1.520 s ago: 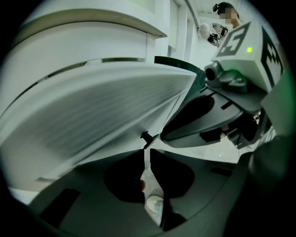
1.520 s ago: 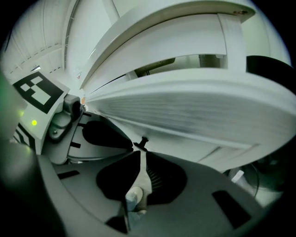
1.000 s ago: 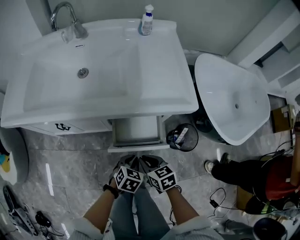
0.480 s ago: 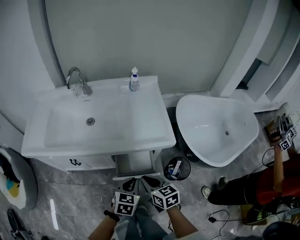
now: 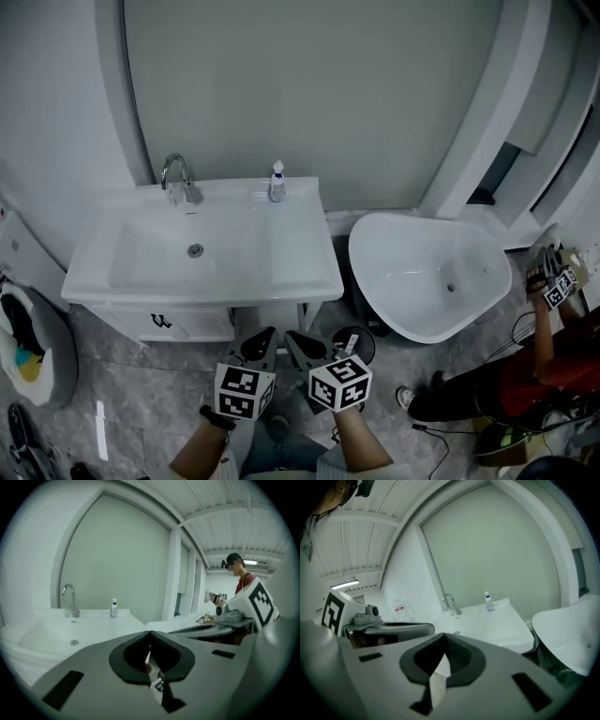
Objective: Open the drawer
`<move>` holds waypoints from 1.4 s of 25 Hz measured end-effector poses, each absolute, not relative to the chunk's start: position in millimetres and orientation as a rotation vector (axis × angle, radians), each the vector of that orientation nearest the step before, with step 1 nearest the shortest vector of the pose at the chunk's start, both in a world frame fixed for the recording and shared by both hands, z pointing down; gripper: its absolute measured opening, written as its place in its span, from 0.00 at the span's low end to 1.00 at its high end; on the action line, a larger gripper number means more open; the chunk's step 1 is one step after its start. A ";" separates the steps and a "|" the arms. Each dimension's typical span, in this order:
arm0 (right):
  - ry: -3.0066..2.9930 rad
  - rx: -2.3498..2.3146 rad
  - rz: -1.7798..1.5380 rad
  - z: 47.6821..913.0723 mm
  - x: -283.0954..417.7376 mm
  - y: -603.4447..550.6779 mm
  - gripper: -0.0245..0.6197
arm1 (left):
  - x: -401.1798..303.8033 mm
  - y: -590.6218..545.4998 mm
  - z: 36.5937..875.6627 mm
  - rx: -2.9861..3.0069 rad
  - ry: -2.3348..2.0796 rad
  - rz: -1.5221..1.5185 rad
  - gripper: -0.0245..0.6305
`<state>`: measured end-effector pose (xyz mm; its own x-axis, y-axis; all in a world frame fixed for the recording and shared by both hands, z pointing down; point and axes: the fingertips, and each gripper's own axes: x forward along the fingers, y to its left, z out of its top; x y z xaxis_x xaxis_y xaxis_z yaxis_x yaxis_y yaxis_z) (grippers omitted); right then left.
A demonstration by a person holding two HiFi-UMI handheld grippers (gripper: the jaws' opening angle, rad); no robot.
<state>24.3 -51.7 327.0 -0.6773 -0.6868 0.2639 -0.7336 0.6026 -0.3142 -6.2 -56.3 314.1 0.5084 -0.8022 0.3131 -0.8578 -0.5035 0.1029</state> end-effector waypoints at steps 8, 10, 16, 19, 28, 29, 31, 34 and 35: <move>-2.788 1.172 0.591 283.1 27.5 -32.1 0.05 | 0.2 -29.6 268.6 2.553 -1.389 0.280 0.06; -2.779 1.163 0.587 283.9 25.9 -27.5 0.05 | -0.1 -24.7 264.1 2.562 -1.364 0.274 0.06; -2.744 1.174 0.585 281.0 14.4 -25.9 0.05 | -2.6 -19.5 252.4 2.615 -1.266 0.263 0.06; -2.726 1.179 0.580 273.1 10.6 -26.4 0.05 | -4.7 -22.3 245.5 2.622 -1.232 0.259 0.06; -2.709 1.213 0.639 269.3 11.7 -19.6 0.05 | -16.5 -24.9 238.8 2.656 -1.189 0.264 0.06; -2.708 1.216 0.643 269.4 12.6 -18.5 0.05 | -17.6 -24.6 238.9 2.657 -1.188 0.265 0.06; -2.710 1.217 0.656 268.7 14.2 -17.6 0.05 | -19.1 -25.1 239.2 2.657 -1.188 0.264 0.06; -2.720 1.213 0.677 267.0 16.1 -17.6 0.05 | -19.5 -27.1 240.8 2.650 -1.187 0.266 0.06; -2.724 1.212 0.681 266.0 16.2 -17.9 0.05 | -19.5 -27.6 241.0 2.647 -1.187 0.266 0.06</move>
